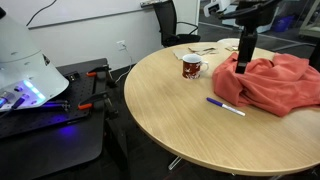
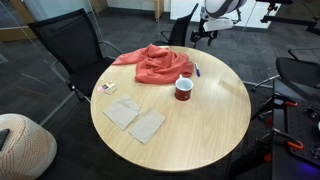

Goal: Put the pen on the table

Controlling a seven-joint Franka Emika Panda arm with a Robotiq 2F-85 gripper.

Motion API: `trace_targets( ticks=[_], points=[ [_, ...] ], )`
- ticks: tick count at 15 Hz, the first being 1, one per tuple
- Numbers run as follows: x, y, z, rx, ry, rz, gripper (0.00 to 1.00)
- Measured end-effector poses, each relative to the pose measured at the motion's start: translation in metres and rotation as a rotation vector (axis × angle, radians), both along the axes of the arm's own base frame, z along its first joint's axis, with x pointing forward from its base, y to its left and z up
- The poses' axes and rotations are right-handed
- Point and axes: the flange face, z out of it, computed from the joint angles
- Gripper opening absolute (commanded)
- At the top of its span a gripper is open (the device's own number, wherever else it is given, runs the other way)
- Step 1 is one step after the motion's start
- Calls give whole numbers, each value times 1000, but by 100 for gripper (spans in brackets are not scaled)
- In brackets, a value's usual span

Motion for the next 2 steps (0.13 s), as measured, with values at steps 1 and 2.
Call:
trace_targets(
  ticks=[1,2],
  points=[
    [-2,1,5,4,-2,10,100],
    [-3,2,8,6,-3,11,100]
  ],
)
